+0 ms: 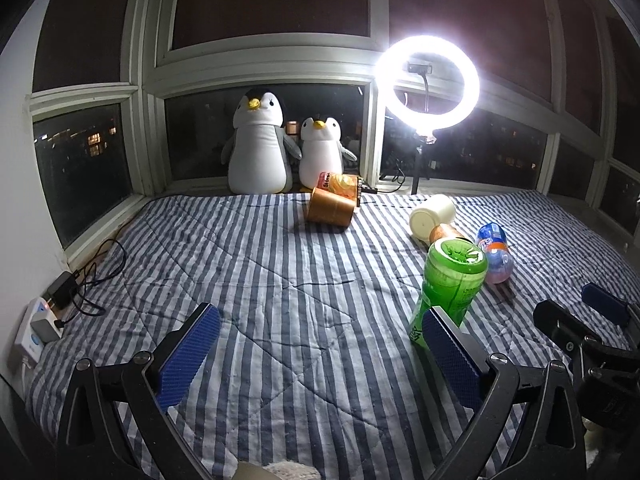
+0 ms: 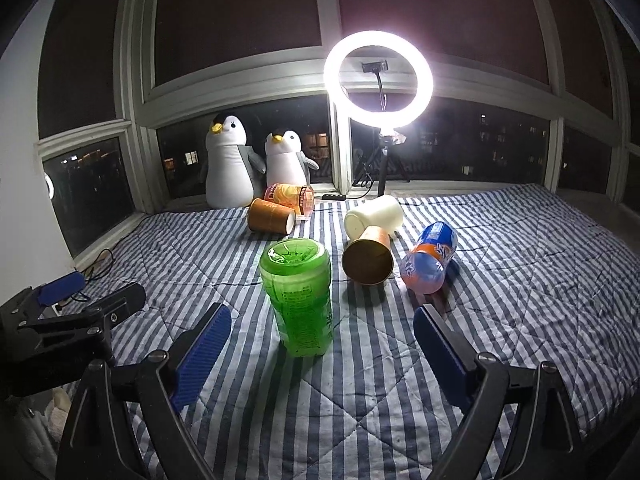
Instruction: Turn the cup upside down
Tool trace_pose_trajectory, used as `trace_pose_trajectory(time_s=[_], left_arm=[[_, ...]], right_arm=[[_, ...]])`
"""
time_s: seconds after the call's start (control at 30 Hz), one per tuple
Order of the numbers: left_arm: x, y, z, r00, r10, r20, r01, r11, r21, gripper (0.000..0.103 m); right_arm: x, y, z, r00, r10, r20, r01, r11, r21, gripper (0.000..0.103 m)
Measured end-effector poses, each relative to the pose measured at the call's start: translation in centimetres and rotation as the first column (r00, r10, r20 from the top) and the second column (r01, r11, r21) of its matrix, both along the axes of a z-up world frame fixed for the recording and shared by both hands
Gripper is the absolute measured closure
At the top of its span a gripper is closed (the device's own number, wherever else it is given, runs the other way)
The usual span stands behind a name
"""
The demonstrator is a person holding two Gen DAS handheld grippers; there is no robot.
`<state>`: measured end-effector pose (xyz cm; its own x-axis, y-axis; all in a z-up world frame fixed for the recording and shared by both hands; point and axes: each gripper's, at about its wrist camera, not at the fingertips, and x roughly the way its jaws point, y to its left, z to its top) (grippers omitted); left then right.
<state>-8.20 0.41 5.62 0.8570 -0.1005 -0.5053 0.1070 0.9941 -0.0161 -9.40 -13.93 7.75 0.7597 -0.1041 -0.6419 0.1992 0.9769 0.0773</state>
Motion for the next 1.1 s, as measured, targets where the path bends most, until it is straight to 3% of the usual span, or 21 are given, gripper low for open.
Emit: trace_pose_trajectory(time_s=[1.1], left_arm=[[-0.21,-0.32,0.60,1.000,-0.003,0.017,0.003,1.000,0.009,0.001]], right_arm=[[0.13,-0.04,0.03,1.000,0.002,-0.002,-0.002,1.000,0.005,0.013]])
